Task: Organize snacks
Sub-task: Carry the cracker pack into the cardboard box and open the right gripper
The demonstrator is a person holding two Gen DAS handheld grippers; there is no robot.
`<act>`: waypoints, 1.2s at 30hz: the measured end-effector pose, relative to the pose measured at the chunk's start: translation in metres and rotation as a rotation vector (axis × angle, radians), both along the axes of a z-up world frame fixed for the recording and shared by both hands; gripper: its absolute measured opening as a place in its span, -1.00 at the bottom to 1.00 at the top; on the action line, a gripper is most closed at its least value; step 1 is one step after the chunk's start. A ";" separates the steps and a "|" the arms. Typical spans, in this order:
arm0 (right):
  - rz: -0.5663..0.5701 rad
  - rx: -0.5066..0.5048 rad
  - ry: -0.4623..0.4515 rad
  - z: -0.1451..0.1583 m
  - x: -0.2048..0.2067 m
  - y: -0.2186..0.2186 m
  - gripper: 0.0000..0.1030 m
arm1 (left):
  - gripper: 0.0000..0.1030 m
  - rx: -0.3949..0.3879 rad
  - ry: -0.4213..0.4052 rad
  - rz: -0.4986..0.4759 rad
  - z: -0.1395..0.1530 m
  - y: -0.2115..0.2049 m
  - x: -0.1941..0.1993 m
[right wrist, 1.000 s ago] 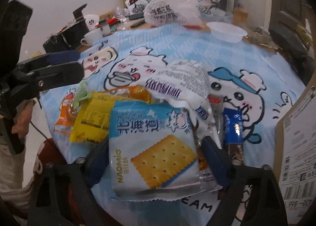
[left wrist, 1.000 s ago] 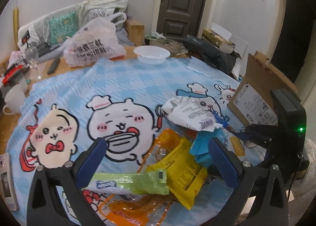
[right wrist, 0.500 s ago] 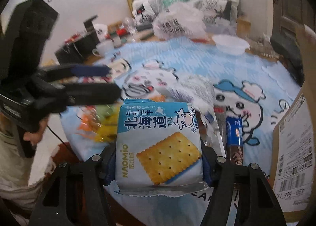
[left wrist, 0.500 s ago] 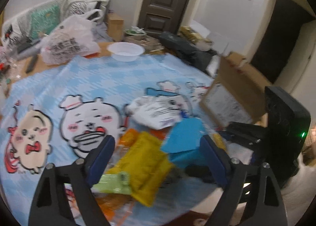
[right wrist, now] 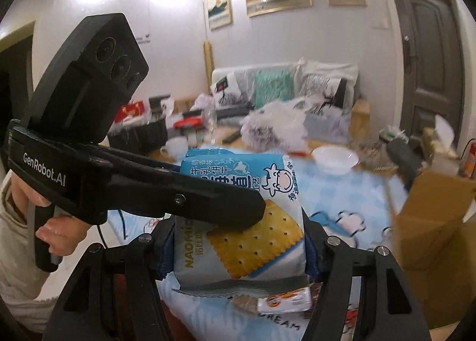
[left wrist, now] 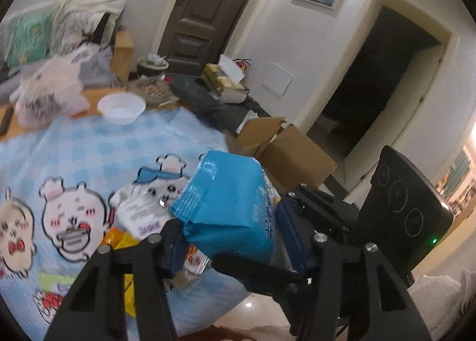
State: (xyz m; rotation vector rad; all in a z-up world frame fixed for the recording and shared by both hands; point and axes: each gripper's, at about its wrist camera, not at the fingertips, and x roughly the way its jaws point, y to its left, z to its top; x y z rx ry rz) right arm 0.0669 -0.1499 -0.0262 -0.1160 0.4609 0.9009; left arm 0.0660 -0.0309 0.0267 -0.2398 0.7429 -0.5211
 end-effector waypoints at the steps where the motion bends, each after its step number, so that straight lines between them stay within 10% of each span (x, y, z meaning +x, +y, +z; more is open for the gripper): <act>1: -0.003 0.007 -0.002 0.003 0.000 -0.005 0.20 | -0.01 0.020 -0.008 -0.006 0.007 -0.010 0.002; 11: -0.128 0.028 0.002 0.032 0.034 -0.086 0.22 | -0.02 0.193 -0.083 -0.151 0.039 -0.115 0.049; 21: -0.285 -0.097 0.130 -0.003 0.084 -0.160 0.24 | -0.02 0.332 0.060 -0.269 -0.012 -0.204 0.110; 28: -0.302 -0.130 0.207 -0.025 0.094 -0.167 0.26 | 0.03 0.392 0.111 -0.246 -0.025 -0.216 0.115; 32: -0.324 -0.130 0.215 -0.027 0.093 -0.169 0.45 | 0.57 0.342 0.072 -0.181 -0.011 -0.191 0.117; 36: -0.334 -0.129 0.207 -0.022 0.081 -0.168 0.64 | 0.59 0.333 0.027 -0.128 0.009 -0.165 0.108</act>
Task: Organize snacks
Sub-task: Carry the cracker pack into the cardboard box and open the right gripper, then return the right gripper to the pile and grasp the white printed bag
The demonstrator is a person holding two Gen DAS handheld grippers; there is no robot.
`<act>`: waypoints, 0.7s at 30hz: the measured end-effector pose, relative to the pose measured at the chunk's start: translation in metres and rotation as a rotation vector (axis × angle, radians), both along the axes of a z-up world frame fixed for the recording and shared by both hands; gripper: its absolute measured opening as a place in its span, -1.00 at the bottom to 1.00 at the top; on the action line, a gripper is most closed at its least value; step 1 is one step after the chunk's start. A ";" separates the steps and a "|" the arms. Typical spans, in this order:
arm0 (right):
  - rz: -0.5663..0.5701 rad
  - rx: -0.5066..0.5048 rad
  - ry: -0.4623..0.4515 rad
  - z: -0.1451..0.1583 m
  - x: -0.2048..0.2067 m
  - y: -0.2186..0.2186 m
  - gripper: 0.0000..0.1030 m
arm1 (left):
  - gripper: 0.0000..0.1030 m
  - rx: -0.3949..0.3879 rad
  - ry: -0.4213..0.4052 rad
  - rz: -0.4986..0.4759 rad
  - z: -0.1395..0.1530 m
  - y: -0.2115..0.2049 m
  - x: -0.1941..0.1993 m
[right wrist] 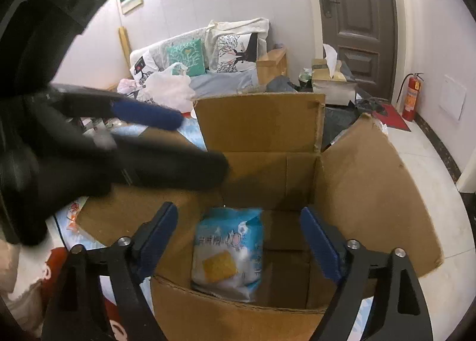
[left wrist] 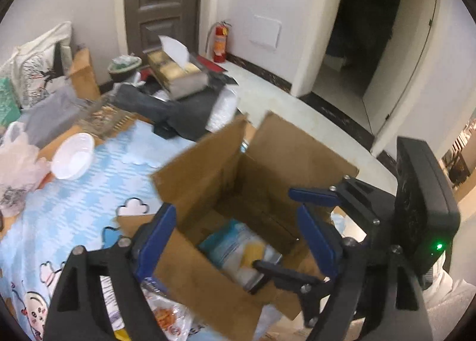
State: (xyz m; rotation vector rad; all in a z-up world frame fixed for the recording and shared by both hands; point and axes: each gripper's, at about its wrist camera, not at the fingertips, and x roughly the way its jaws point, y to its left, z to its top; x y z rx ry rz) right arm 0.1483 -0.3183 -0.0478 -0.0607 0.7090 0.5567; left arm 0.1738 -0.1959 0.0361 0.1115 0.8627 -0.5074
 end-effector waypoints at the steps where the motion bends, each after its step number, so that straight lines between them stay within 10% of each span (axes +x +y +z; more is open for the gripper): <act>1: -0.001 -0.007 -0.015 0.004 -0.004 0.002 0.64 | 0.63 0.005 -0.014 0.014 0.004 0.007 -0.003; 12: 0.047 -0.014 -0.212 0.066 -0.050 0.061 0.95 | 0.99 0.035 -0.192 0.265 0.050 0.145 -0.075; 21: 0.230 -0.018 -0.167 0.071 -0.073 0.165 1.00 | 0.99 0.087 -0.184 0.469 0.008 0.259 -0.118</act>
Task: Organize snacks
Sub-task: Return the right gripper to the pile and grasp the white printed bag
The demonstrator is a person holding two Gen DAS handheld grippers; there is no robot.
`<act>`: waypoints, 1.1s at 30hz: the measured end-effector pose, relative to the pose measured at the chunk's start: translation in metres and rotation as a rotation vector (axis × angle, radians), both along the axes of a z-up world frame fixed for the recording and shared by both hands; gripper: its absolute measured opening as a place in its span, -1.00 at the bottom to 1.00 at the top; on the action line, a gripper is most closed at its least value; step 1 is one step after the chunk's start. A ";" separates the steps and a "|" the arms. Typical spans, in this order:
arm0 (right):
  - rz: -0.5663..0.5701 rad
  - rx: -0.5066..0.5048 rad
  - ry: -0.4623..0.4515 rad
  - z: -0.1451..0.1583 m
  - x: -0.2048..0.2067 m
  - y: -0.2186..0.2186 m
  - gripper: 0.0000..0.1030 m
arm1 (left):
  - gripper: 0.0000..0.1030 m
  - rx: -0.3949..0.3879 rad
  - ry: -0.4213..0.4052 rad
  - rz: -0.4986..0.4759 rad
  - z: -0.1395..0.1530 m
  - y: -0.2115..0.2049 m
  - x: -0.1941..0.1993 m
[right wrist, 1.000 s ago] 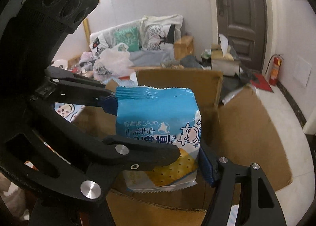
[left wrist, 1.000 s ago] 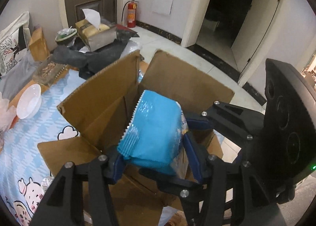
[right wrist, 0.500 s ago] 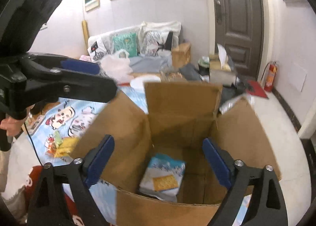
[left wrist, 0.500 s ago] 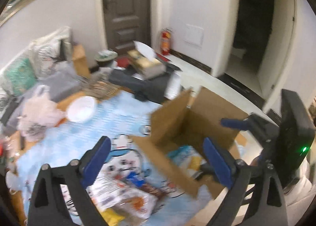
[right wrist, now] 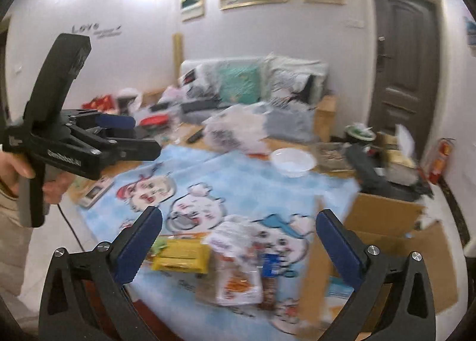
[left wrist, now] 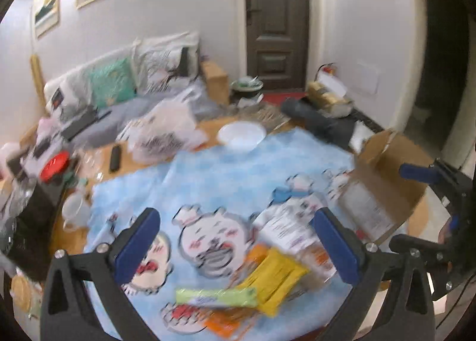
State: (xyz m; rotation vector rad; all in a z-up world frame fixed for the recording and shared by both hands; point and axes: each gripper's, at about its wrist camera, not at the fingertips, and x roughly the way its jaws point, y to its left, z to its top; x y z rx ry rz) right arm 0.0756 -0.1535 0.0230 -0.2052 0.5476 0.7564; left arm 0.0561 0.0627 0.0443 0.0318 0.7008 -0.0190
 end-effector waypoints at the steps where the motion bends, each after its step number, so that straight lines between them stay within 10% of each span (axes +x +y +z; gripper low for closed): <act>1: 0.013 -0.018 0.017 -0.005 0.001 0.013 1.00 | 0.99 -0.011 0.009 0.003 -0.007 0.011 -0.002; 21: -0.078 -0.167 0.355 -0.166 0.121 0.096 0.71 | 0.98 -0.240 0.227 -0.086 -0.137 0.048 0.086; 33: -0.051 -0.208 0.366 -0.187 0.123 0.097 0.24 | 0.98 -0.338 0.309 -0.195 -0.162 0.012 0.132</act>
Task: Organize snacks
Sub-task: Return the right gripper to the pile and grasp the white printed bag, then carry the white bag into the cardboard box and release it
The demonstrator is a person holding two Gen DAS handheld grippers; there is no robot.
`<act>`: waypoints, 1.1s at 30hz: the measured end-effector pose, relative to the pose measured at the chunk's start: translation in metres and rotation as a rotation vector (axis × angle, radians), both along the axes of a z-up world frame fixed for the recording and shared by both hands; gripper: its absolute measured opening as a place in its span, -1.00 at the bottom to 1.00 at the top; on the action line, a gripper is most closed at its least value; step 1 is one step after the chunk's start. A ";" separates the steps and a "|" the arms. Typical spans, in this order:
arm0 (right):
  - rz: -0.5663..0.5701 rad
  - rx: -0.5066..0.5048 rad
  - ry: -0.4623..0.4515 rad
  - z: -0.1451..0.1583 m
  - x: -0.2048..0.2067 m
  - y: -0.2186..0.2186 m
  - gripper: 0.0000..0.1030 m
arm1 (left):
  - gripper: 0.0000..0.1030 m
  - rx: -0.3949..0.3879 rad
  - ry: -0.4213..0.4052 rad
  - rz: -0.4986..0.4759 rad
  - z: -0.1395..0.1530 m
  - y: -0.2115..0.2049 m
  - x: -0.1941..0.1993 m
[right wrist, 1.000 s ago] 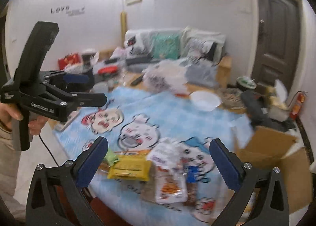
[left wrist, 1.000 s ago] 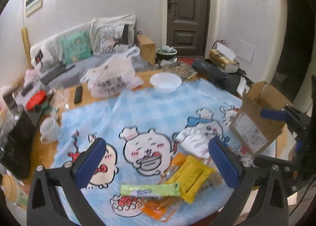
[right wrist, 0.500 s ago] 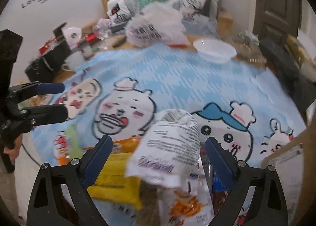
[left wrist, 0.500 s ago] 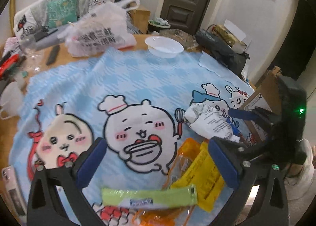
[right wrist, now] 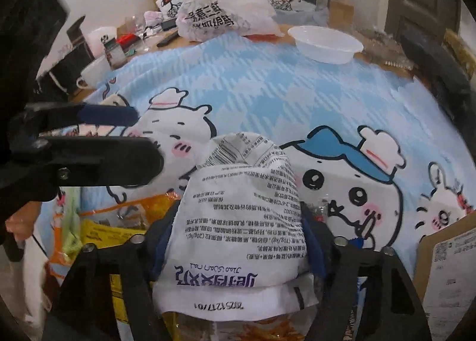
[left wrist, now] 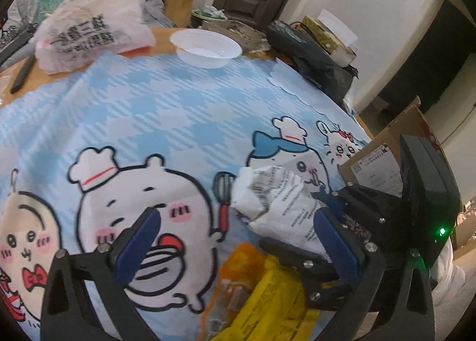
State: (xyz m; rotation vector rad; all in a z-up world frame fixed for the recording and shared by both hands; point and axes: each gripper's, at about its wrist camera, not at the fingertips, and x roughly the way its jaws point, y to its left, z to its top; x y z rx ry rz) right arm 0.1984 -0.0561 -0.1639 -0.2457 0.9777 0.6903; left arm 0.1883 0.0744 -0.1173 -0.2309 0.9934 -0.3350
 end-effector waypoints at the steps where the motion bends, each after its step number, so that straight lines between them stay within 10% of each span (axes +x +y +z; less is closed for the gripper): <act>1: 0.000 0.005 -0.008 0.000 -0.002 -0.001 0.07 | 0.98 0.002 0.005 -0.005 0.000 -0.002 0.000; 6: -0.010 0.049 -0.005 0.005 -0.006 -0.007 -0.30 | 0.98 -0.016 0.010 -0.022 0.004 -0.009 -0.003; 20: 0.032 0.227 -0.132 0.064 -0.044 -0.018 -0.39 | 0.80 -0.142 -0.069 -0.057 0.055 -0.020 -0.029; 33: 0.070 0.341 -0.296 0.145 -0.100 -0.053 -0.40 | 0.55 0.022 -0.264 -0.068 0.146 -0.088 -0.081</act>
